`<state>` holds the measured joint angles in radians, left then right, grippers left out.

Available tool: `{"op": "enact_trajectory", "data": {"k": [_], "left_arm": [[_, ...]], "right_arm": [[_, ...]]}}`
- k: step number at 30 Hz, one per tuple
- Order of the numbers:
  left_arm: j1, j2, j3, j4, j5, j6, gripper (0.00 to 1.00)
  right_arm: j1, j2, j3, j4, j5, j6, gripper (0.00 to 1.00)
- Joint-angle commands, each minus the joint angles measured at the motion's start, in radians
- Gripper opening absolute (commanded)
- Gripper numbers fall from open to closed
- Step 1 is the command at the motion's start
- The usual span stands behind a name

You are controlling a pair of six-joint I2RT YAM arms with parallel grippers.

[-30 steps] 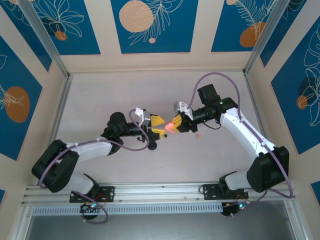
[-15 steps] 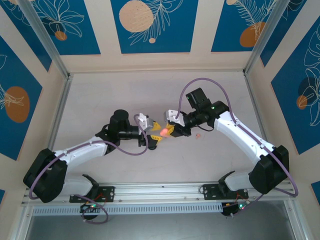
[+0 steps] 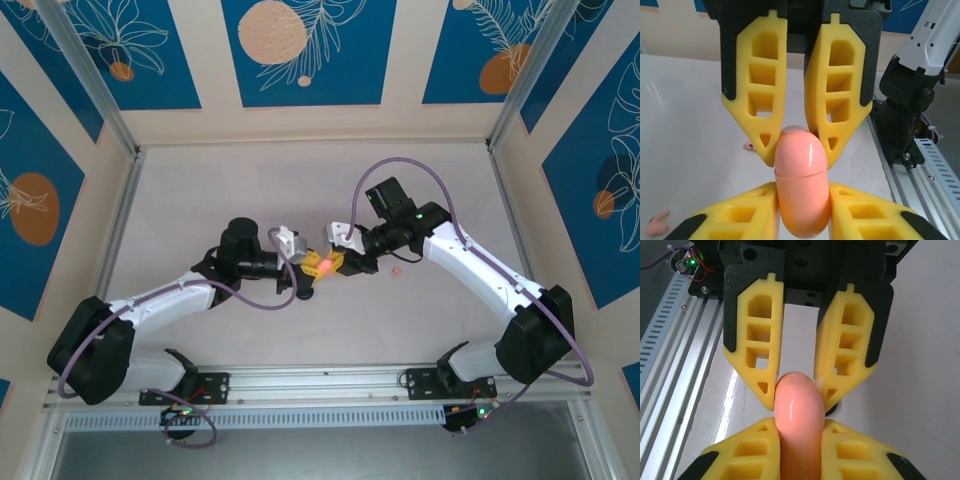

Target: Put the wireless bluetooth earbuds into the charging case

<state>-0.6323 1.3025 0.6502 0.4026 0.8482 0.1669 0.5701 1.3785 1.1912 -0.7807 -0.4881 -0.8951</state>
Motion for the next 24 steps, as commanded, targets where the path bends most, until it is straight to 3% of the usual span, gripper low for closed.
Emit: {"op": "enact_trajectory", "data": {"k": [1, 5, 7, 19, 24], "left_arm": [[0.005, 0.008, 0.032, 0.013, 0.025, 0.009, 0.22], [0.005, 0.007, 0.022, 0.032, 0.034, 0.006, 0.19], [0.005, 0.009, 0.021, 0.045, 0.044, -0.002, 0.18], [0.005, 0.029, 0.008, 0.181, 0.068, -0.089, 0.17], [0.005, 0.047, 0.006, 0.24, 0.078, -0.133, 0.17]], "right_arm": [[0.012, 0.002, 0.016, -0.006, -0.035, -0.013, 0.2], [-0.036, -0.035, -0.02, 0.015, -0.086, 0.021, 0.44], [-0.065, -0.059, -0.046, 0.014, -0.112, 0.026, 0.48], [-0.116, -0.06, -0.075, -0.022, -0.186, 0.017, 0.47], [-0.116, -0.048, -0.064, -0.025, -0.19, 0.013, 0.38]]}}
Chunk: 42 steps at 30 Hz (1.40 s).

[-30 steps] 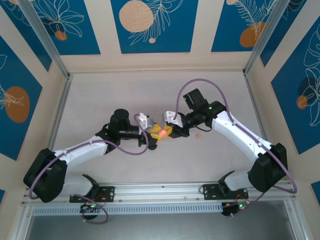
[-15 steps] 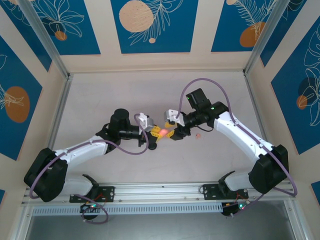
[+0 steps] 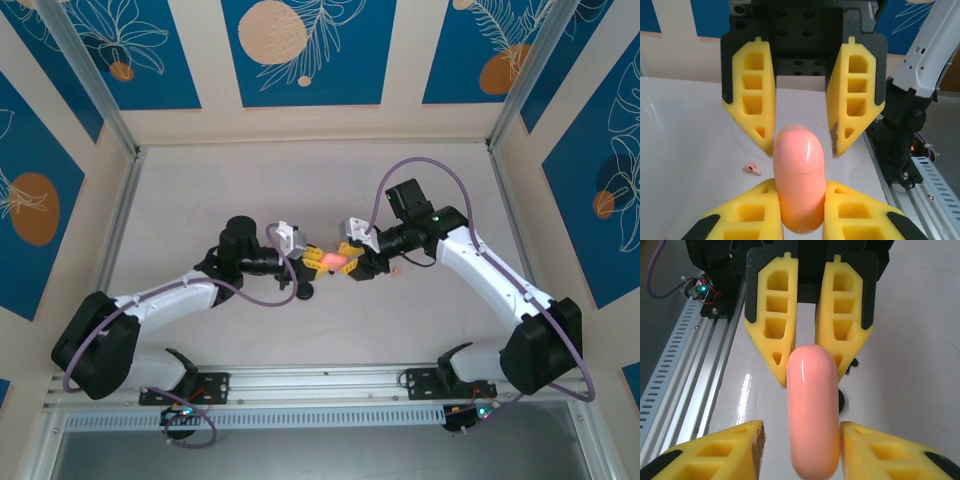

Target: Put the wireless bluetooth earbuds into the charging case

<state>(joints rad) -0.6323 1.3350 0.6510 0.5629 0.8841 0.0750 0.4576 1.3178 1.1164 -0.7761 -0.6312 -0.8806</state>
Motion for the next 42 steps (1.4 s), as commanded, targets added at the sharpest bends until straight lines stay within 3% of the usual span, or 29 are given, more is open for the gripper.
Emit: {"op": "enact_trajectory", "data": {"k": [1, 5, 10, 14, 19, 22, 29, 35, 42], "left_arm": [[0.005, 0.017, 0.004, 0.088, 0.045, -0.047, 0.17], [0.006, 0.019, 0.004, 0.091, 0.043, -0.05, 0.2], [0.005, 0.006, 0.019, -0.016, 0.022, 0.017, 0.4], [0.006, -0.007, 0.036, -0.107, 0.009, 0.074, 0.42], [0.006, -0.008, 0.047, -0.145, 0.017, 0.09, 0.42], [0.005, -0.008, 0.047, -0.146, 0.015, 0.088, 0.39], [0.006, -0.014, 0.044, -0.148, 0.01, 0.093, 0.21], [0.006, -0.016, 0.039, -0.144, 0.013, 0.097, 0.19], [0.005, -0.023, 0.035, -0.157, 0.019, 0.109, 0.16]], "right_arm": [[-0.004, 0.013, 0.012, -0.031, -0.046, -0.003, 0.34], [-0.004, 0.011, 0.021, -0.042, -0.026, -0.01, 0.26], [0.028, 0.005, 0.035, -0.043, 0.06, -0.012, 0.24], [0.068, 0.008, 0.046, -0.038, 0.152, -0.021, 0.24], [0.088, 0.011, 0.056, -0.021, 0.178, -0.023, 0.24], [0.097, 0.013, 0.062, -0.019, 0.184, -0.024, 0.24], [0.098, 0.007, 0.059, -0.012, 0.175, -0.017, 0.25], [0.058, -0.01, 0.049, 0.032, 0.11, 0.038, 0.38], [-0.012, -0.026, 0.049, 0.068, 0.058, 0.077, 0.39]]}}
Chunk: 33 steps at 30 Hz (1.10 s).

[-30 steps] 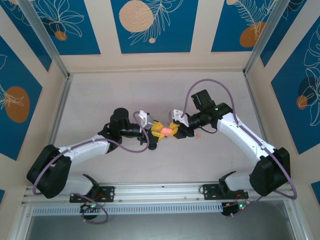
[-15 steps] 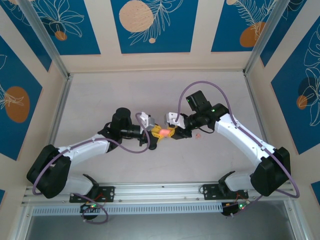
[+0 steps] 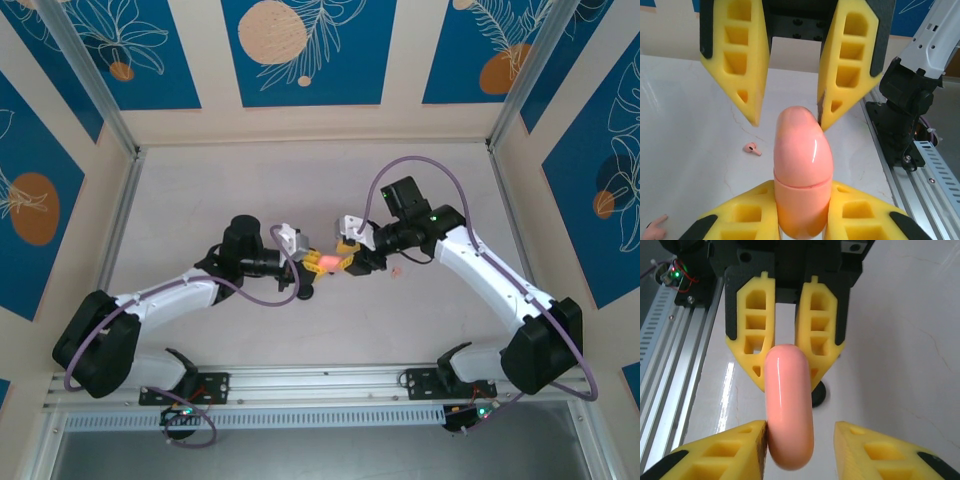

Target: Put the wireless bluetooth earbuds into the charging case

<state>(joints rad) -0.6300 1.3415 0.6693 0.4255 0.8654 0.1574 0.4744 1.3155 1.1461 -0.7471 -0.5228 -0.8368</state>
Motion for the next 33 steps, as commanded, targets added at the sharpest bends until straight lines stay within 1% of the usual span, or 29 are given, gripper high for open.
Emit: {"op": "enact_trajectory", "data": {"k": [1, 9, 12, 14, 18, 20, 23, 28, 33], "left_arm": [[0.003, -0.031, 0.016, -0.022, 0.038, 0.03, 0.16], [0.003, -0.031, 0.0, 0.007, 0.018, 0.012, 0.15], [0.008, -0.02, -0.022, 0.033, -0.039, -0.016, 0.15], [0.016, -0.009, -0.044, 0.062, -0.102, -0.052, 0.15], [0.046, 0.004, -0.1, 0.148, -0.185, -0.145, 0.15], [0.056, 0.0, -0.116, 0.149, -0.222, -0.166, 0.15], [0.065, -0.019, -0.132, 0.114, -0.278, -0.17, 0.15], [0.089, -0.051, -0.139, 0.013, -0.327, -0.144, 0.15], [0.119, -0.071, -0.14, -0.061, -0.348, -0.12, 0.15]], "right_arm": [[-0.042, -0.023, 0.02, 0.048, -0.054, 0.042, 0.39], [-0.102, -0.015, 0.021, 0.116, -0.039, 0.159, 0.39], [-0.122, -0.008, 0.035, 0.129, -0.039, 0.259, 0.39], [-0.137, 0.006, 0.053, 0.125, -0.026, 0.346, 0.4], [-0.145, 0.079, 0.106, 0.089, 0.065, 0.538, 0.4], [-0.143, 0.135, 0.139, 0.051, 0.115, 0.582, 0.4], [-0.136, 0.223, 0.186, 0.0, 0.188, 0.562, 0.4], [-0.103, 0.346, 0.244, -0.028, 0.274, 0.39, 0.42], [-0.093, 0.523, 0.381, -0.108, 0.336, 0.29, 0.44]]}}
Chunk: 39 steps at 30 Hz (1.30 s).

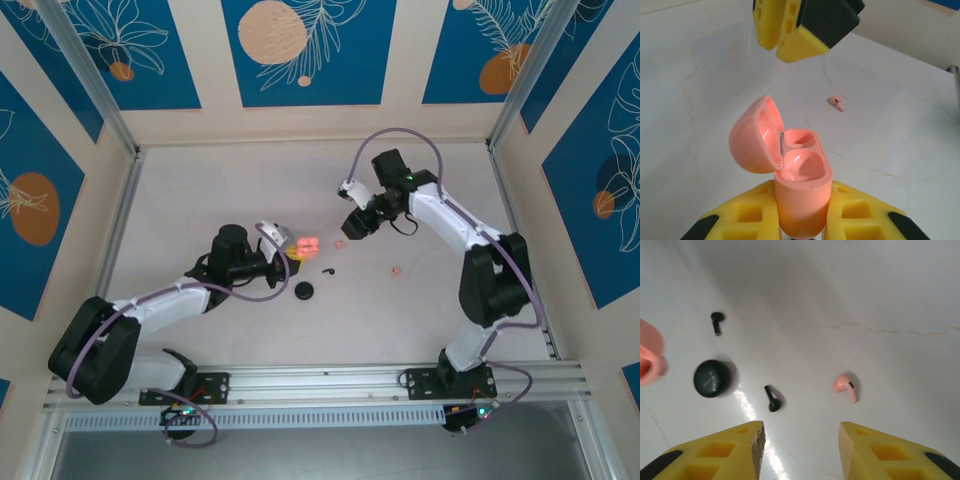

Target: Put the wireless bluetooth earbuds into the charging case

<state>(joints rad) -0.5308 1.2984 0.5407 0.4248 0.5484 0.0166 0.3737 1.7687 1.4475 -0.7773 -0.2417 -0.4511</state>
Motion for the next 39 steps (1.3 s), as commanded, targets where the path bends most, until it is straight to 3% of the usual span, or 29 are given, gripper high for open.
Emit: {"op": "enact_trajectory", "data": {"k": [1, 6, 14, 31, 39], "left_arm": [[0.026, -0.032, -0.012, -0.074, -0.035, 0.025, 0.15], [0.059, -0.05, -0.013, -0.119, -0.038, 0.041, 0.15], [0.081, -0.064, -0.011, -0.168, -0.044, 0.065, 0.15], [0.094, -0.055, -0.009, -0.189, -0.044, 0.068, 0.15], [0.095, -0.042, -0.004, -0.188, -0.041, 0.063, 0.15]], "right_arm": [[0.014, 0.108, 0.109, -0.096, 0.069, -0.122, 0.44], [0.039, 0.23, 0.166, -0.116, 0.105, -0.292, 0.46], [0.041, 0.342, 0.201, -0.101, 0.06, -0.522, 0.46], [0.034, 0.448, 0.282, -0.176, -0.008, -0.686, 0.46], [0.039, 0.469, 0.274, -0.165, 0.049, -0.696, 0.44]]}}
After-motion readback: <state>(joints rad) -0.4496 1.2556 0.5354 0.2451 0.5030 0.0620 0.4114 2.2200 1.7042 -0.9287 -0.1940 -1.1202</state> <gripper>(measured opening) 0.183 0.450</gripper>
